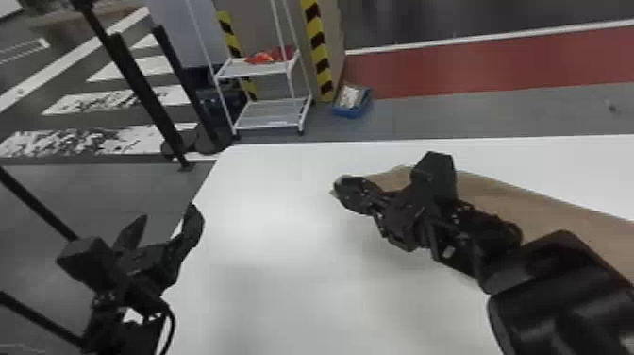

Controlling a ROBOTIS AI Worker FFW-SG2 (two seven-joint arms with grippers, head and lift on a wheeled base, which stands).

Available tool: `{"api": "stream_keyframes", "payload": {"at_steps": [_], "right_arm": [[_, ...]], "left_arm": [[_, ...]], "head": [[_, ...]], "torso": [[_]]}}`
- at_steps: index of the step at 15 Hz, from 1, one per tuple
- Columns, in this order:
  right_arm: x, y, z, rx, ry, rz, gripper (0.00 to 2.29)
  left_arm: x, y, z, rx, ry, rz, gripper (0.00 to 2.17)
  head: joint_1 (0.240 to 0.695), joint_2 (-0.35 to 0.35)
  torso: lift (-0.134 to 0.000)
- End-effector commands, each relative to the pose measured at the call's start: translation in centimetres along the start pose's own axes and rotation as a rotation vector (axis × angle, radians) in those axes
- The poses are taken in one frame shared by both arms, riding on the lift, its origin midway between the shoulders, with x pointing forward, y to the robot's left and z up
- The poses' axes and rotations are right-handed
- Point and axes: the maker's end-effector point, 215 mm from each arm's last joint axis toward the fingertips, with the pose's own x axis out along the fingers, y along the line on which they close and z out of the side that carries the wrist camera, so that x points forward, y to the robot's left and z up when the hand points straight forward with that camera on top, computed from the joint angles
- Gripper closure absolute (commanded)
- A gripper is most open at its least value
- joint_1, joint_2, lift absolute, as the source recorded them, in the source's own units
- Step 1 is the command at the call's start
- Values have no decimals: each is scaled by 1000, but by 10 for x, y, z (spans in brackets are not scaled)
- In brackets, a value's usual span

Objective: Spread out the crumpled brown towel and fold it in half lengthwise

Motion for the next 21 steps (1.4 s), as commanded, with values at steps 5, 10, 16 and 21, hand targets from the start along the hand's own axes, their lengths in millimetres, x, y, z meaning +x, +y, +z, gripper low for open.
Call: {"api": "stream_keyframes", "payload": {"at_steps": [5, 10, 16, 21], "right_arm": [[18, 48, -38, 8, 71, 93, 1214], [15, 30, -29, -29, 66, 23, 2], [-6, -1, -32, -50, 167, -82, 46], [-78, 1, -94, 139, 505, -180, 235]], "left_arm": [[1, 6, 1, -8, -1, 9, 73], [2, 3, -1, -14, 5, -1, 73], [6, 2, -6, -11, 15, -13, 76], [12, -1, -11, -15, 30, -27, 76]], "head": [[695, 350], [695, 350], [695, 350], [695, 350]], "torso": [[-125], [-125], [-125], [-125]]}}
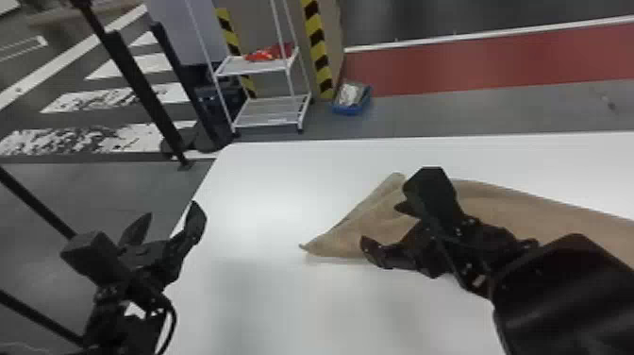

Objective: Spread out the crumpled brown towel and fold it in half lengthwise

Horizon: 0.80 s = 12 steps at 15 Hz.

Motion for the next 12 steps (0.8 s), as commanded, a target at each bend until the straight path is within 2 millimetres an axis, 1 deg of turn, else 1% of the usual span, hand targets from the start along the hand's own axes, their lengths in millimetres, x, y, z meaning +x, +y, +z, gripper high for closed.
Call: {"api": "stream_keyframes", "payload": {"at_steps": [1, 2, 3, 4, 5, 7, 9, 12], "right_arm": [[-28, 13, -36, 115, 134, -1, 289], [-41, 24, -43, 160, 158, 21, 289], [-54, 30, -50, 189, 175, 13, 289], [-62, 34, -52, 201, 178, 11, 289], [-71, 30, -57, 227, 183, 1, 289], [-78, 19, -64, 222, 198, -39, 289], [-80, -7, -65, 184, 213, -106, 289], [-84, -38, -70, 133, 247, -198, 289]], "left_arm": [[4, 1, -1, 0, 4, -4, 76], [5, 1, -1, -3, 5, -8, 76], [7, 1, -1, -7, 6, -9, 76], [8, 2, -2, -6, 8, -8, 76], [9, 3, -4, -6, 13, -7, 76], [10, 1, -7, -6, 22, -18, 80], [11, -4, -7, -2, 24, -29, 80], [11, -3, -8, 0, 28, -31, 80]], "head": [[695, 350], [695, 350], [695, 350], [695, 350], [695, 350], [695, 350], [695, 350], [695, 350]], "torso": [[-125], [-125], [-125], [-125], [-125], [-125], [-125], [-125]]}}
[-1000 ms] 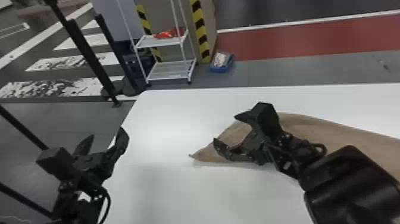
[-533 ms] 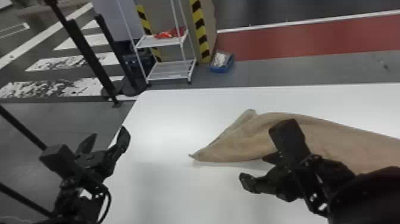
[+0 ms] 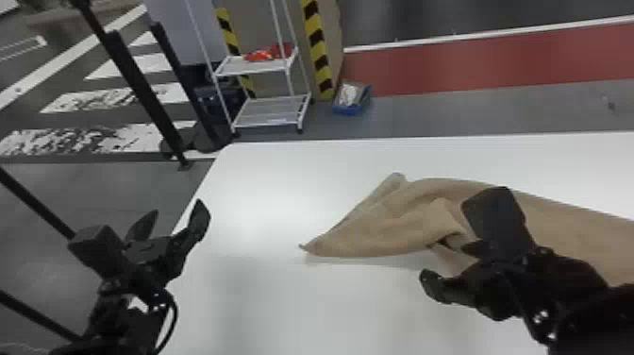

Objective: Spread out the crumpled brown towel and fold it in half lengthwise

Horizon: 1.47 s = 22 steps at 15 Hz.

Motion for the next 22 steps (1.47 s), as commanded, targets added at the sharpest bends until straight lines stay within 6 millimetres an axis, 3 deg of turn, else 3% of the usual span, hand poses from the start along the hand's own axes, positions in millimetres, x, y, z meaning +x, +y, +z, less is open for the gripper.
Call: {"api": "stream_keyframes", "payload": {"at_steps": [1, 6, 11, 14, 15, 18, 20, 22], "right_arm": [[0, -19, 0, -10, 16, -49, 292], [7, -33, -28, 12, 99, -76, 323], [5, -18, -32, 32, 108, -26, 552], [4, -10, -29, 36, 97, 0, 1274], [1, -5, -23, 45, 81, 25, 1420], [-17, 5, 19, 76, -54, 122, 1420], [-31, -4, 52, 61, -146, 128, 1420], [-49, -30, 79, 68, -242, 103, 1420]], "left_arm": [[0, 1, -2, 0, 4, -1, 80], [1, -2, -7, -8, 11, -3, 83], [1, -1, -8, -10, 13, -1, 83], [0, 0, -10, -13, 16, 3, 83], [0, 0, -10, -13, 16, 3, 83], [1, 0, -10, -13, 16, 3, 83], [1, 0, -10, -13, 16, 3, 83], [1, 0, -10, -13, 16, 3, 83]], "head": [[695, 350], [695, 350], [695, 350], [695, 350], [695, 350], [695, 350], [695, 350], [695, 350]], "torso": [[-125], [-125], [-125], [-125], [-125], [-125], [-125], [-125]]}}
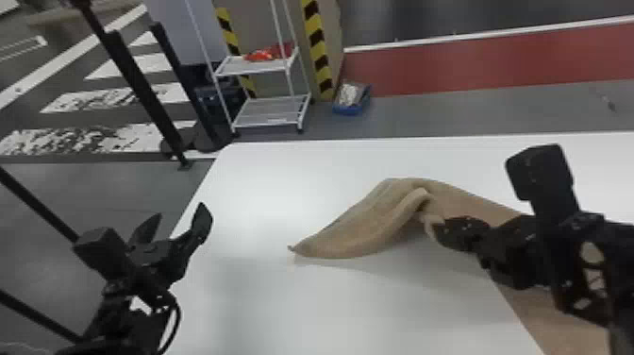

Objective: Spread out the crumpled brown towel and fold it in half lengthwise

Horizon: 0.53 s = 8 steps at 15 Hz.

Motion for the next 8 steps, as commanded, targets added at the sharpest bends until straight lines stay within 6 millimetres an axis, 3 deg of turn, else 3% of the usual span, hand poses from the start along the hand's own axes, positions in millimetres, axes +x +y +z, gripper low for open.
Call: {"api": "stream_keyframes", "payload": {"at_steps": [1, 3, 4, 6, 8], "right_arm": [[-19, -33, 34, 3, -106, -48, 1420], [-42, -83, 47, 26, -166, -158, 1420], [-52, -108, 42, 44, -166, -212, 1420], [-66, -157, 10, 61, -95, -368, 1416], [-77, -195, -37, 65, 40, -513, 1318]], "left_arm": [[0, 0, 0, 0, 0, 0, 83], [0, 1, -1, 0, 1, 2, 83], [1, 0, -1, -3, 0, 2, 83], [4, -1, -2, -6, 1, 1, 83], [6, -4, -5, -7, 5, -3, 87]], "head": [[695, 350], [695, 350], [695, 350], [695, 350], [695, 350]], "torso": [[-125], [-125], [-125], [-125], [-125]]}}
